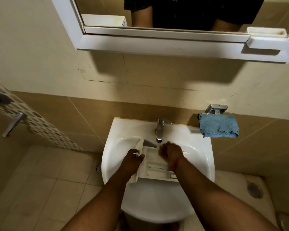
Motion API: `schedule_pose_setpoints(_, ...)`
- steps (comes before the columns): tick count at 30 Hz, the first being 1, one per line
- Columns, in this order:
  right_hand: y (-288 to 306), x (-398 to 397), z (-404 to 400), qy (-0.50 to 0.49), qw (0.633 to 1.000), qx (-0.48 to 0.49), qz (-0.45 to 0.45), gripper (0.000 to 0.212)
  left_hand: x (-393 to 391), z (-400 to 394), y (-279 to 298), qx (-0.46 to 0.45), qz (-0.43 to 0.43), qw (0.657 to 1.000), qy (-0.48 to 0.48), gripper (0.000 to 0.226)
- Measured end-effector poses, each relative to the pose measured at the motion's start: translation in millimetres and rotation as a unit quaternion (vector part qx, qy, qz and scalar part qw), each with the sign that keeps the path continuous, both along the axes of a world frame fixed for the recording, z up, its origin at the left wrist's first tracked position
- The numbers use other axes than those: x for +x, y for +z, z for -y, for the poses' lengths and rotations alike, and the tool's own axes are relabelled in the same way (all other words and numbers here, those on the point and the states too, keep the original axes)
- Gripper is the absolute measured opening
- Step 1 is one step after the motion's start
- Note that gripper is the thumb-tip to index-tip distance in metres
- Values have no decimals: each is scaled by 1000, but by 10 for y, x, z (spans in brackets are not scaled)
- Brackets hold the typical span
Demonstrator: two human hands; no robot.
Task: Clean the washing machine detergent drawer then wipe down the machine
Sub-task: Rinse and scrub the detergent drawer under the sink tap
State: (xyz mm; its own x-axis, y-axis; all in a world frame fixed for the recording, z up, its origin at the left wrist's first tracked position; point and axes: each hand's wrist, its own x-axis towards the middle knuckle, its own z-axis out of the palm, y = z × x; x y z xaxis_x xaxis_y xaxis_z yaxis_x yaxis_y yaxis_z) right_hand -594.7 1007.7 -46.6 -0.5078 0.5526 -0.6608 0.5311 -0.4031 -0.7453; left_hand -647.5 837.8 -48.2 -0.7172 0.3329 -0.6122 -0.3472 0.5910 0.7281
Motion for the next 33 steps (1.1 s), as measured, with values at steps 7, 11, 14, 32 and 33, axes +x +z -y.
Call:
schedule_pose_setpoints(7, -70, -202, 291, 131, 987, 95, -1, 28, -21, 14, 39, 10, 8, 1000, -21, 36)
schedule_pose_setpoints(11, -105, -52, 640, 236, 955, 147, -104, 34, -48, 44, -14, 28, 1, 999, -17, 40)
schedule_pose_setpoints(14, -341, 313, 759, 368, 872, 311, -90, 43, -104, 52, -92, 15, 0, 1000, -25, 52)
schedule_pose_setpoints(32, -391, 400, 308, 487, 710, 347, 372, 54, -254, 114, -258, 30, 2, 995, -93, 64)
schedule_pose_setpoints(33, -410, 313, 363, 505, 706, 355, 347, 51, -254, 111, -252, 29, -1, 995, -91, 64)
